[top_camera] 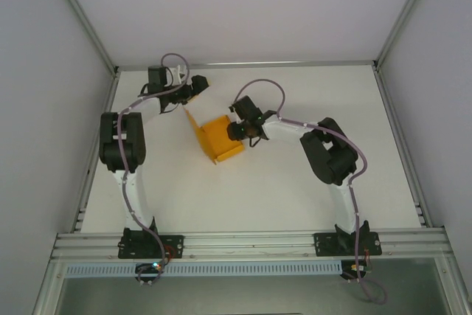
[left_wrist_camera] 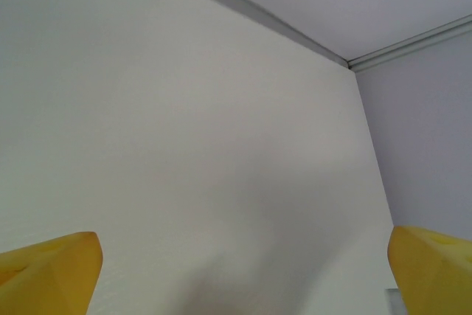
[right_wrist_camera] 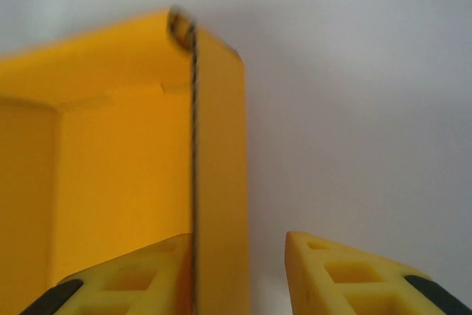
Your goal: Assemble paper box
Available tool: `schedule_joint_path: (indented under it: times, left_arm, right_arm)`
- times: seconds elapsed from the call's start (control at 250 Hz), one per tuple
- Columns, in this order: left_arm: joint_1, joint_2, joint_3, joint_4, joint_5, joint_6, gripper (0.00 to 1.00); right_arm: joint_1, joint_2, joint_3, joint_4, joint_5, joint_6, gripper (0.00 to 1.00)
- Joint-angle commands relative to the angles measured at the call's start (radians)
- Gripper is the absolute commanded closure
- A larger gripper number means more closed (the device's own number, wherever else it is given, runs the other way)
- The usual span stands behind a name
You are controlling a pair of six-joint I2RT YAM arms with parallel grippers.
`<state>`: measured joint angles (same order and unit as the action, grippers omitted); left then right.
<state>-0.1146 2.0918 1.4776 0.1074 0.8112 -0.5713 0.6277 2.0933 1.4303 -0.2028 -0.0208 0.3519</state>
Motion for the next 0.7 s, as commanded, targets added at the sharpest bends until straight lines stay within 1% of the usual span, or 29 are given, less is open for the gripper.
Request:
schedule_joint_path:
  times: [0.0, 0.06, 0.124, 0.268, 0.327, 0.335, 0.355, 0.399, 0.455, 0.495, 0.527, 0.591, 0.651, 0.699]
  left_arm:
    - [0.0, -0.11, 0.016, -0.083, -0.06, 0.101, 0.0]
    - [0.0, -0.138, 0.022, -0.116, -0.095, 0.124, 0.0]
    - [0.0, -0.164, 0.025, -0.146, -0.119, 0.148, 0.0]
    - [-0.001, -0.213, 0.014, -0.2, -0.139, 0.186, 0.0]
    - [0.0, -0.236, -0.007, -0.209, -0.139, 0.199, 0.0]
    - [0.0, -0.239, -0.01, -0.21, -0.16, 0.199, 0.0]
    - [0.0, -0.248, -0.018, -0.212, -0.172, 0.204, 0.0]
    - [0.0, -0.266, -0.037, -0.217, -0.184, 0.217, 0.0]
    - [0.001, -0.289, -0.055, -0.233, -0.208, 0.227, 0.0]
    - [0.0, -0.303, -0.065, -0.249, -0.219, 0.24, 0.0]
    - [0.0, -0.314, -0.074, -0.262, -0.236, 0.247, 0.0]
    - [0.002, -0.341, -0.097, -0.276, -0.269, 0.256, 0.0]
    - [0.001, -0.366, -0.128, -0.274, -0.296, 0.26, 0.0]
    - [0.001, -0.386, -0.149, -0.283, -0.32, 0.265, 0.0]
  right_arm:
    - [0.027, -0.135, -0.105, -0.04, 0.074, 0.116, 0.63]
    - [0.05, -0.188, -0.176, -0.052, 0.088, 0.222, 0.63]
    - [0.097, -0.246, -0.25, -0.049, 0.087, 0.31, 0.63]
    - [0.232, -0.33, -0.331, -0.057, 0.074, 0.436, 0.61]
    - [0.268, -0.35, -0.34, -0.057, 0.062, 0.461, 0.57]
    - [0.272, -0.353, -0.34, -0.062, 0.067, 0.465, 0.56]
    - [0.279, -0.363, -0.34, -0.072, 0.081, 0.468, 0.56]
    - [0.282, -0.385, -0.341, -0.097, 0.12, 0.449, 0.54]
    - [0.273, -0.424, -0.34, -0.146, 0.232, 0.417, 0.5]
    - [0.257, -0.45, -0.338, -0.159, 0.298, 0.358, 0.43]
    - [0.236, -0.465, -0.333, -0.158, 0.323, 0.297, 0.42]
    - [0.18, -0.467, -0.313, -0.132, 0.307, 0.159, 0.42]
    - [0.124, -0.436, -0.293, -0.079, 0.25, 0.037, 0.38]
    - [0.088, -0.393, -0.26, -0.063, 0.203, -0.026, 0.38]
